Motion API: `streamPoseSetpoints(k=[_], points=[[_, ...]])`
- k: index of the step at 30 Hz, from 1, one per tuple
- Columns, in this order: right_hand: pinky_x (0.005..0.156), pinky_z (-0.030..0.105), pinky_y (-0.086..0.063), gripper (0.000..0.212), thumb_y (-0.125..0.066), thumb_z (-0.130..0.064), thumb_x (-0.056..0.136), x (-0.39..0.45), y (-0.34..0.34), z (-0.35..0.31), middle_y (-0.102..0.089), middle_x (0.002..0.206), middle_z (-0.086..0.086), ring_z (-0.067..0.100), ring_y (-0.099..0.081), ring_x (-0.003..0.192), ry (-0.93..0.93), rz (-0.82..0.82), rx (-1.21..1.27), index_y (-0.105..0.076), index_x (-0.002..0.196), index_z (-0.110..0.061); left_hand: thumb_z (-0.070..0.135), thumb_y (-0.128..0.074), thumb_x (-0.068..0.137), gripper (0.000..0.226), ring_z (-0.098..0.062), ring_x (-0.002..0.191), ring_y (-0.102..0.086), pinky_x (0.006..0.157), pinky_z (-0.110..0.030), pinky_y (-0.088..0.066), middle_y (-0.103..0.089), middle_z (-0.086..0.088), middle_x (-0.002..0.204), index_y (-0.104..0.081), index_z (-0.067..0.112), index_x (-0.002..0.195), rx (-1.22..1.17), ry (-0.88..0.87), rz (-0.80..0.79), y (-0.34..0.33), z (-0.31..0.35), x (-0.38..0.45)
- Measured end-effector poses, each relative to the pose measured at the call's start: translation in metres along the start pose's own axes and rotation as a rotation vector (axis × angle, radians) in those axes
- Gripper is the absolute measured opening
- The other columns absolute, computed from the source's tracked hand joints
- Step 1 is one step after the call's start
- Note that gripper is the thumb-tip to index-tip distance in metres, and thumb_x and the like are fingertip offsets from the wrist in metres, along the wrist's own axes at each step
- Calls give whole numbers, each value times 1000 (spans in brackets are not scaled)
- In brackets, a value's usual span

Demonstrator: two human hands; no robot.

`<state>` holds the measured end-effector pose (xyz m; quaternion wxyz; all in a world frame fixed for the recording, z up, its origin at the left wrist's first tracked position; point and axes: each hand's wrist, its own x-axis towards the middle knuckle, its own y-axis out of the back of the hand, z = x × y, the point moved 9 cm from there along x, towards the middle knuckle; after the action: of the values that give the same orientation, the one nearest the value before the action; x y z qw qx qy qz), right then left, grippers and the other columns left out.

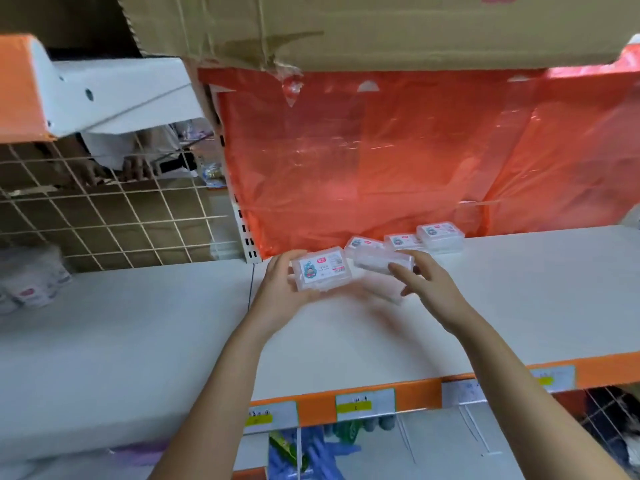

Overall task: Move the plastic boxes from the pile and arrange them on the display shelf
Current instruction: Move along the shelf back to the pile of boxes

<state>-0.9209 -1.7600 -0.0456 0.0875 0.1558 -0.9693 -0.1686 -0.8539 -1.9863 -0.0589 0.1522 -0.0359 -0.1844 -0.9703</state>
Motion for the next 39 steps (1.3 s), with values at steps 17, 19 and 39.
streamPoseSetpoints(k=[17,19,39], points=[[49,17,-37,48,-38,-49,97,-25,-24,4,-64,81,4,12,-53,51,-85,8,6,-59,90,-6,-5,-69,81,63,13,99,-51,72,-5,-46,-43,11,125,-44,36,122,-23,-37,-4,20,3,-68],[54,22,-36,48,-35,-51,97,-28,-25,9,-62,85,3,12,-52,57,-124,-58,11,-58,97,-9,-3,-69,81,63,14,100,-50,73,-4,-45,-44,10,127,-43,37,123,-13,-33,-25,16,3,-69],[76,57,-55,52,-81,-2,59,-34,-44,40,-67,100,10,33,-66,94,-452,-261,1049,-61,106,-11,-7,-67,81,63,12,105,-52,76,-5,-46,-44,8,133,-47,30,127,-70,-29,-35,-1,6,-68]])
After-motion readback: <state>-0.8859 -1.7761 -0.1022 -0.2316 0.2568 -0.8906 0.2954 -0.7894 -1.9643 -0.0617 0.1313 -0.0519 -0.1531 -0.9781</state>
